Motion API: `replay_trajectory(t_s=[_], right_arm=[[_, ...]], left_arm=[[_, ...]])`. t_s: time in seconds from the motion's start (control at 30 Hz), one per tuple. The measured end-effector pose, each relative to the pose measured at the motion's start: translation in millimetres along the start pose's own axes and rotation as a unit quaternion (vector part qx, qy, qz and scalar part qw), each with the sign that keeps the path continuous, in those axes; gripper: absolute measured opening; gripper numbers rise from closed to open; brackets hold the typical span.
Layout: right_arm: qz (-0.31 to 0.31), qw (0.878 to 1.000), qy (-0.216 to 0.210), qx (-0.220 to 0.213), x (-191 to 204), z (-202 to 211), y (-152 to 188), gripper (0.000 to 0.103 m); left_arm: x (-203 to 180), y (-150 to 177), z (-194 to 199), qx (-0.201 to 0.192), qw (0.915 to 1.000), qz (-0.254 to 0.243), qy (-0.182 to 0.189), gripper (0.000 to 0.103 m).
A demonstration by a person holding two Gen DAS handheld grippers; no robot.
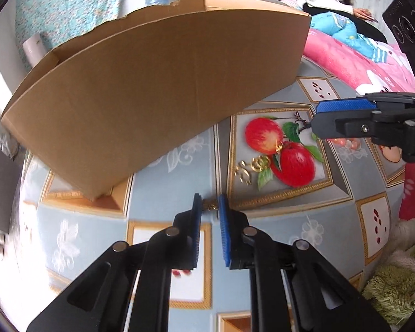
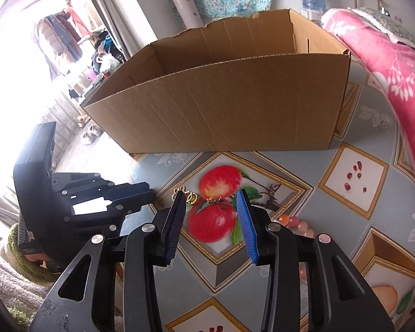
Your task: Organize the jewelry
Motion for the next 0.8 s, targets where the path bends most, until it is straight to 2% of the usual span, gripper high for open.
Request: replay_trajectory(t_s=[0.17,0.33,0.57,0.63,0.8], right_arm=[[0.018,1.0,0.006,0.011,0,3,8,0.037],[0.048,0.998,0.022,0.021,7,-7,0,0.023],[0.097,0.993,0.043,0.05,18,-33,-12,0.013],[0.109,0.99,0.061,0.06,23,-39,-12,0.003],[0.077,0.993,0.074,0.059,17,-35,-17,0.0]], left_arm=[[1,20,12,-0.007,0.9986,0.05,-0.017,0.012],[2,28,17,-0.02,0.9961,0.084,-0.022,0.012],[5,29,18,-0.026,0.9951,0.094,-0.017,0.012],[8,30,20,-0.028,0.9949,0.096,-0.014,0.012],[10,31,20,-0.034,0.9945,0.099,-0.006,0.012]])
Point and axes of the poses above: each gripper's, at about its wrist camera, not at the fingertips, and z roughly against the way its jaws point, x to its left, y to its underside, the point moved 1 cm from there along -z, roughly the way its jaws point, and after that the axes turned 5 degrees about y, right-handed, at the moved point
